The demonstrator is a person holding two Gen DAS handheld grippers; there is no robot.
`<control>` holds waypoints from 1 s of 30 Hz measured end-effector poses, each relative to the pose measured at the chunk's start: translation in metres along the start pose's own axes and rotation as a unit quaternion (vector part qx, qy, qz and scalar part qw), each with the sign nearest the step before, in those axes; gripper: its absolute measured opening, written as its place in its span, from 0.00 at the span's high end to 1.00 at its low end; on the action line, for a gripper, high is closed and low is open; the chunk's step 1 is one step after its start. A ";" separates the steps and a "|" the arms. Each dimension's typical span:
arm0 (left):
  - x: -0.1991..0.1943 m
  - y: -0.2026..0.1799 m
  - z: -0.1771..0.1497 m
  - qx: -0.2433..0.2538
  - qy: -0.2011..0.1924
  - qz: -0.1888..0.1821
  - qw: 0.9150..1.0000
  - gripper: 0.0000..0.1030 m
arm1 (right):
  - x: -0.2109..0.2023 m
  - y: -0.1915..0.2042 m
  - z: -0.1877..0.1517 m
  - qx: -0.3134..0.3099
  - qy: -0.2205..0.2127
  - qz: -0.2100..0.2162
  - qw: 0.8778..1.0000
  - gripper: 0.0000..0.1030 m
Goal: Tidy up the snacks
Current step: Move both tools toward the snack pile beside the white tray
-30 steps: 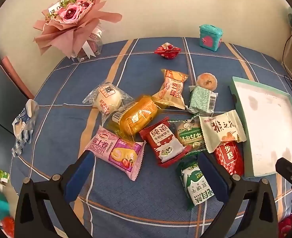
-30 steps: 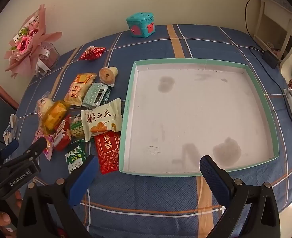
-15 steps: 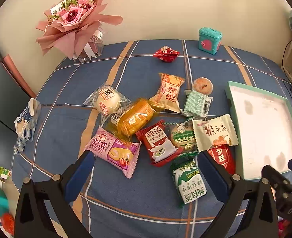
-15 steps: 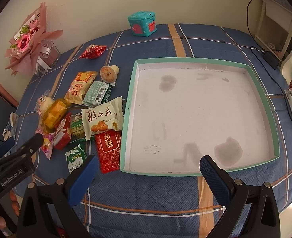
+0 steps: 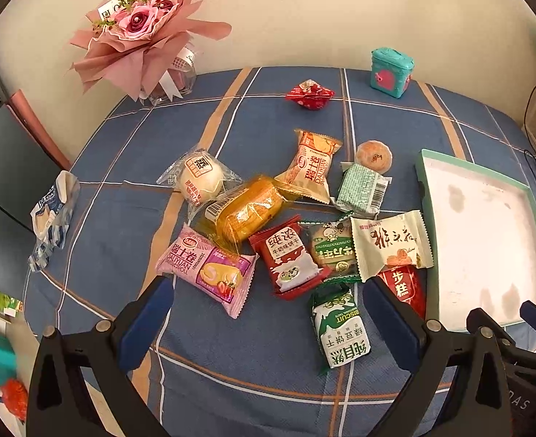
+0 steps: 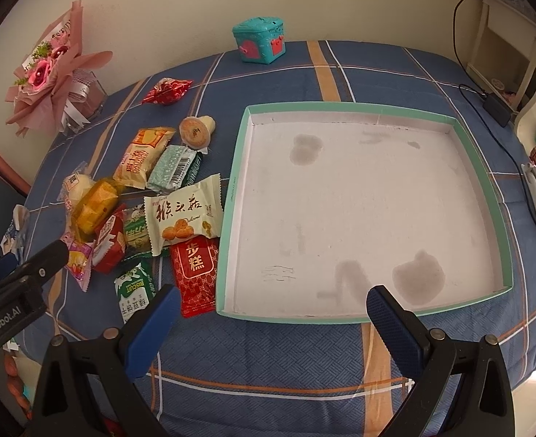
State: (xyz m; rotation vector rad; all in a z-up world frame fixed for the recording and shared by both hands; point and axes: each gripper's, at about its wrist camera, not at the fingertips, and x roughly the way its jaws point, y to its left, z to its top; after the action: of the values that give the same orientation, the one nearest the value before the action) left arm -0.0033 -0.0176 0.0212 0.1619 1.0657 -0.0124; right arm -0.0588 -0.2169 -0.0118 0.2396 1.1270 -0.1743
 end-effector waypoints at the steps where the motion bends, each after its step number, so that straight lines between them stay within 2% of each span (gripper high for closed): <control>1: 0.000 0.000 0.000 0.000 -0.001 0.004 1.000 0.00 | 0.000 0.000 0.000 0.000 0.001 0.000 1.000 0.00; 9: 0.006 0.000 -0.001 -0.002 0.000 0.019 1.000 0.00 | 0.004 0.002 0.000 -0.009 0.004 -0.013 1.000 0.00; 17: 0.013 0.003 -0.004 -0.012 -0.005 -0.007 1.000 0.00 | 0.007 0.008 0.003 -0.022 0.004 -0.027 0.999 0.00; 30: 0.013 0.008 -0.006 -0.007 -0.019 0.004 1.000 0.00 | 0.011 0.015 0.007 -0.036 0.005 -0.041 0.998 0.00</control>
State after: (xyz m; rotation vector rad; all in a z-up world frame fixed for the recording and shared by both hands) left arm -0.0014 -0.0078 0.0076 0.1533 1.0263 -0.0012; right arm -0.0441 -0.2047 -0.0176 0.1296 1.1509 -0.2054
